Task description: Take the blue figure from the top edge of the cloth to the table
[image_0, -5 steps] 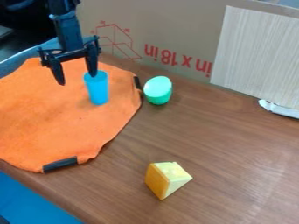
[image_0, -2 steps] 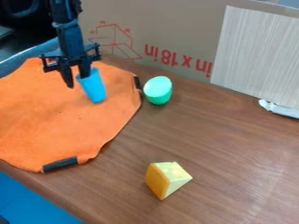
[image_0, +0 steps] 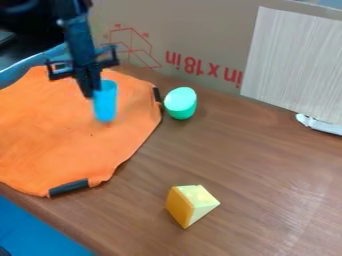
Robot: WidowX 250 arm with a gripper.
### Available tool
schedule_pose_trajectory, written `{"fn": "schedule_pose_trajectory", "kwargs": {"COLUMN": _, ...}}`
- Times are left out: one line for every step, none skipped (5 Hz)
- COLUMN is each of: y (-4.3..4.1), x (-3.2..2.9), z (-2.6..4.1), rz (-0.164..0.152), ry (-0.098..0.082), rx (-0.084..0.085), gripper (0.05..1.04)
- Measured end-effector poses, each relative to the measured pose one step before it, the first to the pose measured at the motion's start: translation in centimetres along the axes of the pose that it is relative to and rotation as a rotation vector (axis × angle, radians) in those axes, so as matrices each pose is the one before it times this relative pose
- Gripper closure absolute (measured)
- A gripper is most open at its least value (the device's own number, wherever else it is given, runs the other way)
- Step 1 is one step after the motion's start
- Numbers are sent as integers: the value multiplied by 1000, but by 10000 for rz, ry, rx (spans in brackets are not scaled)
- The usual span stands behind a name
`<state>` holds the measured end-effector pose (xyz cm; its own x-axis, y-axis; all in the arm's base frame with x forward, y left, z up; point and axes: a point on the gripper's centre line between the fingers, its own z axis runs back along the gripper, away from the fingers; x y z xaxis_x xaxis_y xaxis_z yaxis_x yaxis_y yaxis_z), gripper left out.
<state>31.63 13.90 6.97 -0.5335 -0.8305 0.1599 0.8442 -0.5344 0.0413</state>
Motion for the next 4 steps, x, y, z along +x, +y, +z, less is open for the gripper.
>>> {"fn": "schedule_pose_trajectory", "kwargs": {"y": 1843, "x": 2592, "z": -206, "rz": -939, "ry": -76, "rx": -95, "gripper": 1024}}
{"fn": "schedule_pose_trajectory", "kwargs": {"y": 2354, "x": 2196, "z": 509, "rz": -618, "ry": -176, "rx": 213, "gripper": 1025}}
{"fn": "schedule_pose_trajectory", "kwargs": {"y": 2777, "x": 2498, "z": -62, "rz": -705, "ry": -217, "rx": 130, "gripper": 1025}}
{"fn": "schedule_pose_trajectory", "kwargs": {"y": 2544, "x": 2029, "z": 184, "rz": -679, "ry": 68, "rx": 152, "gripper": 1025}}
